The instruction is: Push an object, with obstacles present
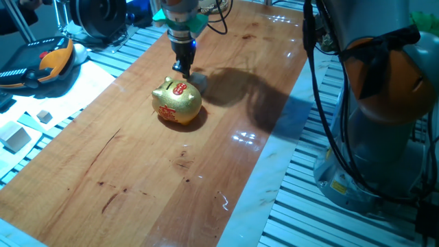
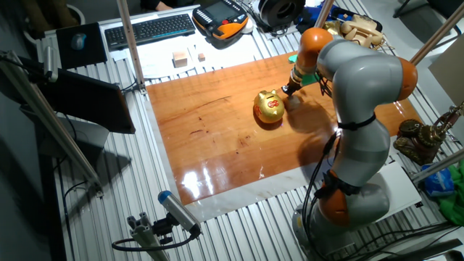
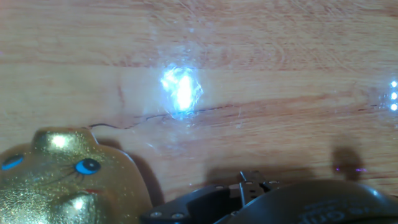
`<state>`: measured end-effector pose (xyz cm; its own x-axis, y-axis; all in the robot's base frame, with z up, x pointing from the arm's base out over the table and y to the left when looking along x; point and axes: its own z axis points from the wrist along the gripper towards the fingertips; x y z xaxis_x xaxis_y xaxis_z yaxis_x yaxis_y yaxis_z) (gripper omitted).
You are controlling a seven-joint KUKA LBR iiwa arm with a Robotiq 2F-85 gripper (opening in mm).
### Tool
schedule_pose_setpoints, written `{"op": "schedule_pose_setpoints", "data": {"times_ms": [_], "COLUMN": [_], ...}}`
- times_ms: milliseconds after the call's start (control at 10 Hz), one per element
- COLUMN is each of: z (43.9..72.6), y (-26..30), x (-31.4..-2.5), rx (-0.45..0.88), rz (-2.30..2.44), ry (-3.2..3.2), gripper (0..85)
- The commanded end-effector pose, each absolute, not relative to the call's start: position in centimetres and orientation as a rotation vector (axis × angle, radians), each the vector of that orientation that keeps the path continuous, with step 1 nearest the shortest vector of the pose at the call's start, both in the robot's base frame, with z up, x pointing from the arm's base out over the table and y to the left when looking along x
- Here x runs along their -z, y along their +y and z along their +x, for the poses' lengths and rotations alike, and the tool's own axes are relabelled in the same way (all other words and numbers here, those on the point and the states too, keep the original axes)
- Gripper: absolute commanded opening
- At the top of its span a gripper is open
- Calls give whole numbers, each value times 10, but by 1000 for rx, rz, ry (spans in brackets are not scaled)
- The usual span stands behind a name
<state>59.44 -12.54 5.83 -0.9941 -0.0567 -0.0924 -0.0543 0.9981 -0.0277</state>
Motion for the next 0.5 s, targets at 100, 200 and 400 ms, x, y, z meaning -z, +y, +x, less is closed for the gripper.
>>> {"op": "schedule_pose_setpoints", "data": {"times_ms": [100,200,400], "z": [598,601,608], "y": [-124,-124,-121], "x": [-66,-71,-88], "rx": [24,26,24], "rz": [-72,-72,-70], "ry": [3053,3053,3059], "gripper": [0,0,0]}}
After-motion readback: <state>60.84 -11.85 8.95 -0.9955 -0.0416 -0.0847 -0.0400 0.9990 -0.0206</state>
